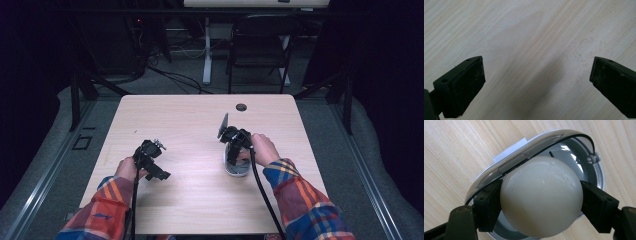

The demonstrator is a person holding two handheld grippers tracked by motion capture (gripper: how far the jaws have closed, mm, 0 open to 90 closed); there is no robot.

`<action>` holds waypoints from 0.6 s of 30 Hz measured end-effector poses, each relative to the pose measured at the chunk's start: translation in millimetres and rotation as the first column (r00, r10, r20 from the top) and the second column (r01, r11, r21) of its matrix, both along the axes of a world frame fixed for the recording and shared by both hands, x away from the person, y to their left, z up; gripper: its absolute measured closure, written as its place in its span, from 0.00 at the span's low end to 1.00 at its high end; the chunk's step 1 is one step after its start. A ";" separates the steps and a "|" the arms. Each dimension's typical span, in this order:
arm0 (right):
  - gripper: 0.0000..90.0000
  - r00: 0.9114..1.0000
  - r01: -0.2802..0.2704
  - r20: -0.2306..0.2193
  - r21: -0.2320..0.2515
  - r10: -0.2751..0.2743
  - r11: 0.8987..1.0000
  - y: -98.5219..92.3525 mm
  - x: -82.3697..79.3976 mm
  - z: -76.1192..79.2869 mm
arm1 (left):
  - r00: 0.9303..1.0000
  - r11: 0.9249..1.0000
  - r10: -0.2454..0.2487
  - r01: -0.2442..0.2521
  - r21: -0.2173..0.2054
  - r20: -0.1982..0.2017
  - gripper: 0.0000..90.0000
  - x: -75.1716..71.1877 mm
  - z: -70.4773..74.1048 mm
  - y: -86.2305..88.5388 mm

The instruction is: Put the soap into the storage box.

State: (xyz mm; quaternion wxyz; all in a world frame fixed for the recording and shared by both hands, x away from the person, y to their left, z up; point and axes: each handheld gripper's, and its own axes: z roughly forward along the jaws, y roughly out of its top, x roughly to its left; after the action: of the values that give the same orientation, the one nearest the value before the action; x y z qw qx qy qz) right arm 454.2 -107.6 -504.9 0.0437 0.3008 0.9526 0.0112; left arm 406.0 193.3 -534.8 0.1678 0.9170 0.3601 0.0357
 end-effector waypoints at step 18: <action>0.20 1.000 0.006 0.008 0.035 -0.006 0.999 -4.6 -4.4 9.1 | 1.000 1.000 0.000 0.000 0.001 0.001 0.00 -0.3 -0.1 -0.2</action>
State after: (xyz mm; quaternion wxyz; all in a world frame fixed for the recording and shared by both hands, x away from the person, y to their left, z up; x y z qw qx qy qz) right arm 449.7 -112.2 -495.8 0.0423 0.3043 0.9512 0.0289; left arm 405.7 193.1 -534.9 0.1674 0.9170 0.3601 0.0364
